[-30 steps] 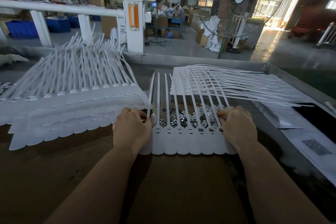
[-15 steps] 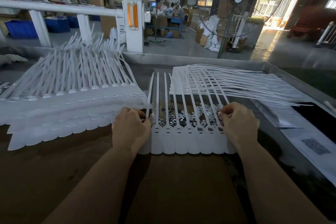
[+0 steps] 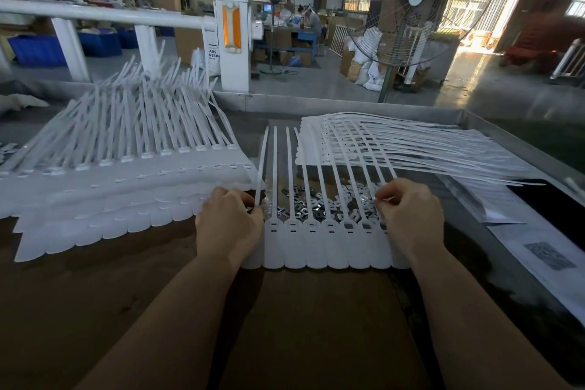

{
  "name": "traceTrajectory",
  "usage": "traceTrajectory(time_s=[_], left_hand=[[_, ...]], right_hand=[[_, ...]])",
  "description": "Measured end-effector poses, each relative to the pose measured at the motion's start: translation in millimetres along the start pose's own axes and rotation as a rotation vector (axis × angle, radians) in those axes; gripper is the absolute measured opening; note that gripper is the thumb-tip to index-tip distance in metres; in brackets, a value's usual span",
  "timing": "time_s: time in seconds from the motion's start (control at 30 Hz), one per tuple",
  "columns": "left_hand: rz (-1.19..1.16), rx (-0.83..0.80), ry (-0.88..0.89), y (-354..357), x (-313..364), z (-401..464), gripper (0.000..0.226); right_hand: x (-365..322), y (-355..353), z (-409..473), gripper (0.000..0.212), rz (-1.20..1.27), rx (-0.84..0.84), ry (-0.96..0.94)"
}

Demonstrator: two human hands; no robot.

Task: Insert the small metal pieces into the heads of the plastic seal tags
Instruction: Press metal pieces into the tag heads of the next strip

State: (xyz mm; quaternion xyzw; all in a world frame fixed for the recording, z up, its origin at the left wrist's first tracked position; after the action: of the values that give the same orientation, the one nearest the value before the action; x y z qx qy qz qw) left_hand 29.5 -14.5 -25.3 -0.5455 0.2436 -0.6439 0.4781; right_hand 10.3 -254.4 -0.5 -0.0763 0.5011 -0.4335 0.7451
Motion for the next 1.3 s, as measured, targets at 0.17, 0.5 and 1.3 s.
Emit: traceTrajectory(time_s=[0.17, 0.5, 1.3], left_hand=[[0.005, -0.008, -0.003, -1.0, -0.3, -0.8, 0.026], [-0.017, -0.007, -0.006, -2.5, -1.5, -0.8, 0.024], [-0.009, 0.005, -0.019, -0.3, -1.9, 0.3, 0.025]], right_hand=[[-3.1, -1.0, 2.6, 0.010, 0.193, -0.045, 0.036], [-20.8, 3.4, -8.6, 0.018, 0.463, -0.434, -0.003], [-23.2, 1.9, -9.8, 0.016, 0.118, -0.468, -0.193]])
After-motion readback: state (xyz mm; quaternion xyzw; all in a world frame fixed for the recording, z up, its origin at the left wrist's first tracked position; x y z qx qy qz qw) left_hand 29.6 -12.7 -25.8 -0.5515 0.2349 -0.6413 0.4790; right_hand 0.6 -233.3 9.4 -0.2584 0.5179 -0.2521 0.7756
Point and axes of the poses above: each hand's wrist, its own z-axis towards the middle knuckle, its own y-axis out of the palm, x = y × z, the point moved 2 cm from there along z, towards the middle knuckle, and after that the axes turned 14 degrees about z, right-handed, at the moved point
